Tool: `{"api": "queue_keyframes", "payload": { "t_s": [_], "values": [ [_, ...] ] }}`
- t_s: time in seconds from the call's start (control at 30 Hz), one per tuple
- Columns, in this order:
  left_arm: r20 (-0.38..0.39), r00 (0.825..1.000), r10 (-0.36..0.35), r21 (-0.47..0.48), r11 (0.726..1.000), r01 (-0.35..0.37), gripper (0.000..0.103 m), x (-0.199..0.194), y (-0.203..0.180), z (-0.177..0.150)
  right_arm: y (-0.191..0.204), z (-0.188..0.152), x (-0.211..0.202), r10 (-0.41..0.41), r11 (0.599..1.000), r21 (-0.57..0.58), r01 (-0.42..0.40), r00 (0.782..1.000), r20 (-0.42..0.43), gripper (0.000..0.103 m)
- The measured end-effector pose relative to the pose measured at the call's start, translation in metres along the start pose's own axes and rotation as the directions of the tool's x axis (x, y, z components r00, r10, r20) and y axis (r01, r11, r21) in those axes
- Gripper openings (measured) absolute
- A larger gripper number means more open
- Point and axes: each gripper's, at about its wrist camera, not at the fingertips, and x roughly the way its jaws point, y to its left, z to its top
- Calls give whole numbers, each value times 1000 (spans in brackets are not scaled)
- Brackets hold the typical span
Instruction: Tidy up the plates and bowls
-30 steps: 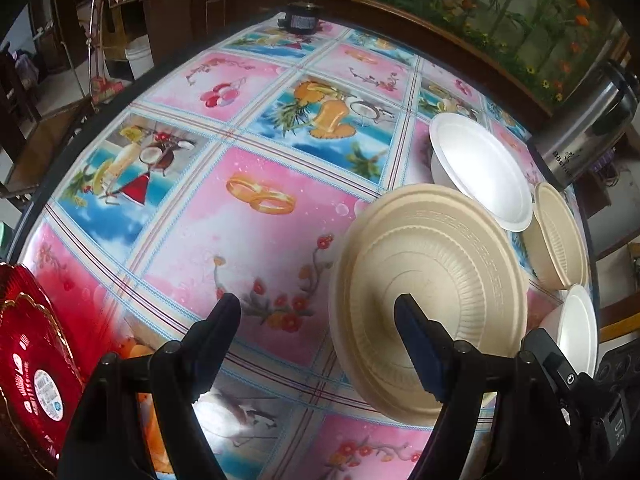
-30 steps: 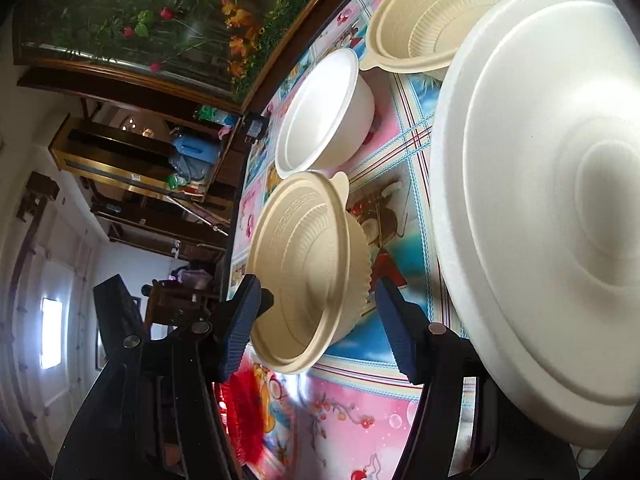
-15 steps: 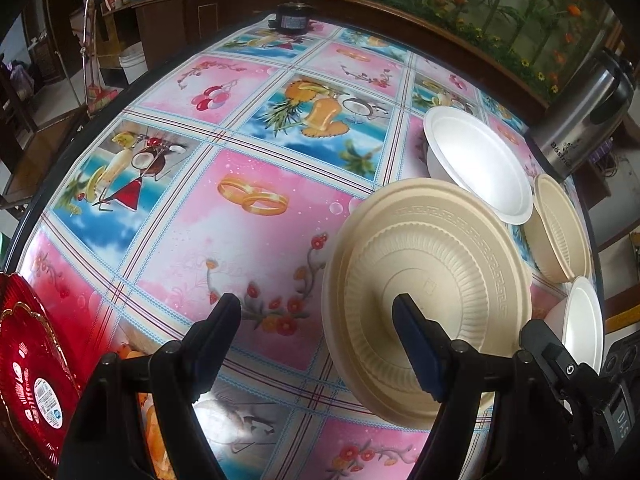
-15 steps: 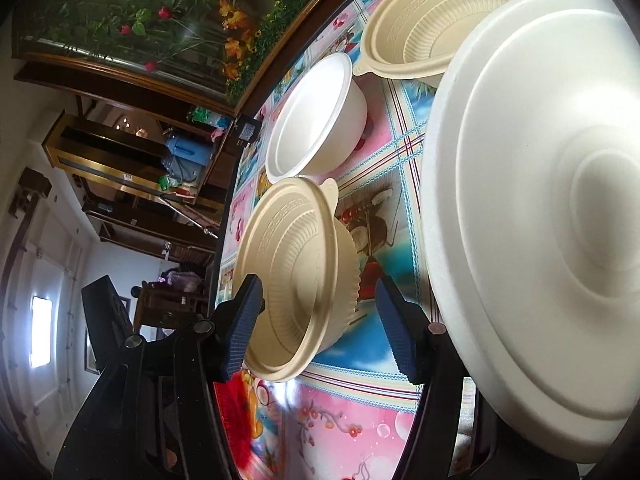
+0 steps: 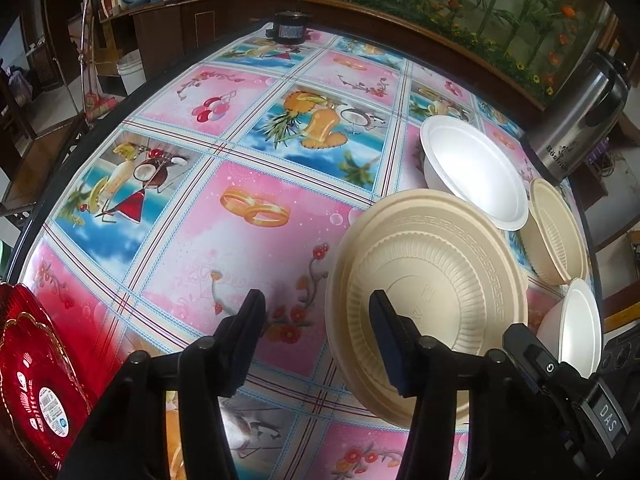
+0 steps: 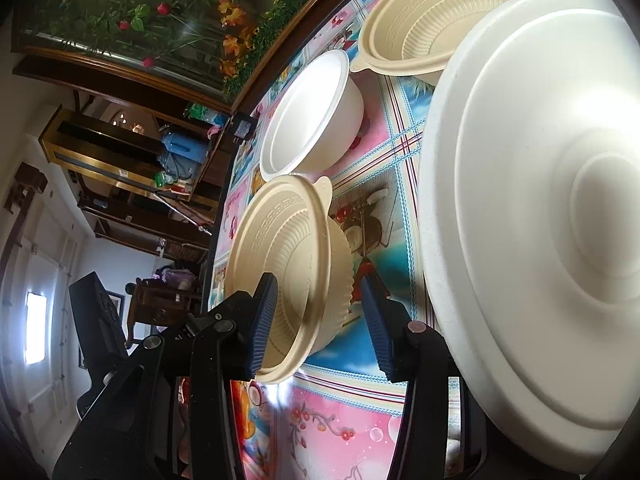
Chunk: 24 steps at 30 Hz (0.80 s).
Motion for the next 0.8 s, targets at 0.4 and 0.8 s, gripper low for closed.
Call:
{"api": "queue_keyframes", "payload": {
  "t_s": [0.4,0.8],
  "values": [
    [-11,1000,-17,25,1000,17,22,3,-4,-1,-1,0,0,-9,1000,-3,9,1000,-8,32],
    [4,1000,-28,58,998,27,12,0,-8,-4,4,-3,-2,-27,998,-52,27,1000,16,15]
  ]
}}
